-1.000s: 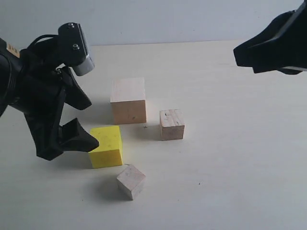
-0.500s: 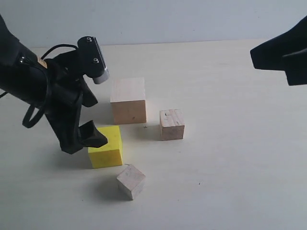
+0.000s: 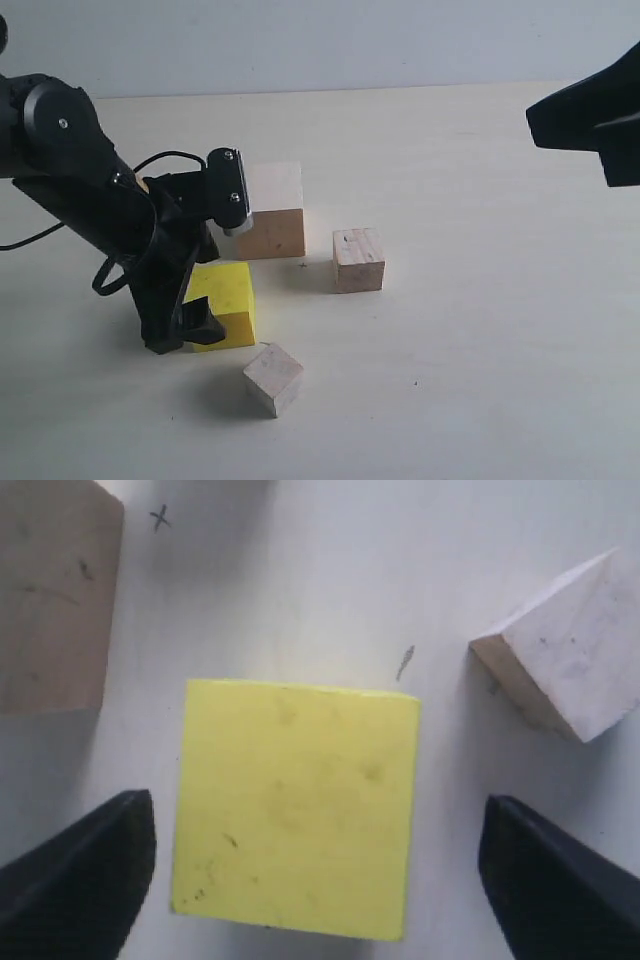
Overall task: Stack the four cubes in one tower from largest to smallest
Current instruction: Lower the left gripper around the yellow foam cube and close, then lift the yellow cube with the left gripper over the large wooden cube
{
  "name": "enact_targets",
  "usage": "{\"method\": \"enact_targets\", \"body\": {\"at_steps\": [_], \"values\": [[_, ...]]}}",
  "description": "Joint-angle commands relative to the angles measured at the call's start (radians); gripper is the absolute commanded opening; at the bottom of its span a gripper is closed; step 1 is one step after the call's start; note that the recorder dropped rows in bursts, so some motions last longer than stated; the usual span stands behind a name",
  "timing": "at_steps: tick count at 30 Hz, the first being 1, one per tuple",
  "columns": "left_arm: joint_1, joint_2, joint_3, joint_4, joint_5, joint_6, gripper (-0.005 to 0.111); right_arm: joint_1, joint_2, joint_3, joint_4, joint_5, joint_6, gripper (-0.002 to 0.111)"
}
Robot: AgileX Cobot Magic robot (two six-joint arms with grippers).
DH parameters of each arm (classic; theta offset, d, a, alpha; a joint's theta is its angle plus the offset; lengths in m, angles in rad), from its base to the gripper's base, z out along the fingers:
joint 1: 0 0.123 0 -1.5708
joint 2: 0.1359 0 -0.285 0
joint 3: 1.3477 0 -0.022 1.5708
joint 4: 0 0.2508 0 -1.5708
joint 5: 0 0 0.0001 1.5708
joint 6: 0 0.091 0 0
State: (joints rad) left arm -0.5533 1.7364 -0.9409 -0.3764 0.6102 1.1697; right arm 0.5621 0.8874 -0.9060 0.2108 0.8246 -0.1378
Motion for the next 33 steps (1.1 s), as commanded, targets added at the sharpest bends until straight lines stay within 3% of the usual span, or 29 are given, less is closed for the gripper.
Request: {"method": "enact_targets", "body": {"at_steps": [1, 3, 10, 14, 24, 33], "values": [[-0.007, 0.027, -0.004, 0.001, -0.051, 0.008, 0.083, -0.003, -0.003, 0.002, -0.009, -0.001, -0.004, 0.000], [-0.007, 0.044, -0.004, 0.001, -0.065, 0.008, 0.076, -0.003, -0.003, 0.002, -0.009, -0.001, -0.004, 0.000], [-0.007, 0.054, -0.004, 0.005, -0.058, 0.008, 0.026, -0.003, -0.003, 0.002, -0.013, -0.001, -0.004, 0.000], [-0.007, 0.044, -0.004, 0.007, 0.012, 0.008, 0.000, -0.003, -0.003, 0.002, -0.013, -0.001, -0.004, 0.000], [-0.007, -0.131, -0.036, 0.030, 0.182, -0.032, 0.000, -0.003, -0.003, 0.002, -0.013, -0.004, 0.000, 0.000], [-0.007, -0.176, -0.321, 0.142, 0.278, -0.074, 0.000, -0.003, -0.003, 0.002, -0.013, -0.001, 0.007, 0.000]]}}
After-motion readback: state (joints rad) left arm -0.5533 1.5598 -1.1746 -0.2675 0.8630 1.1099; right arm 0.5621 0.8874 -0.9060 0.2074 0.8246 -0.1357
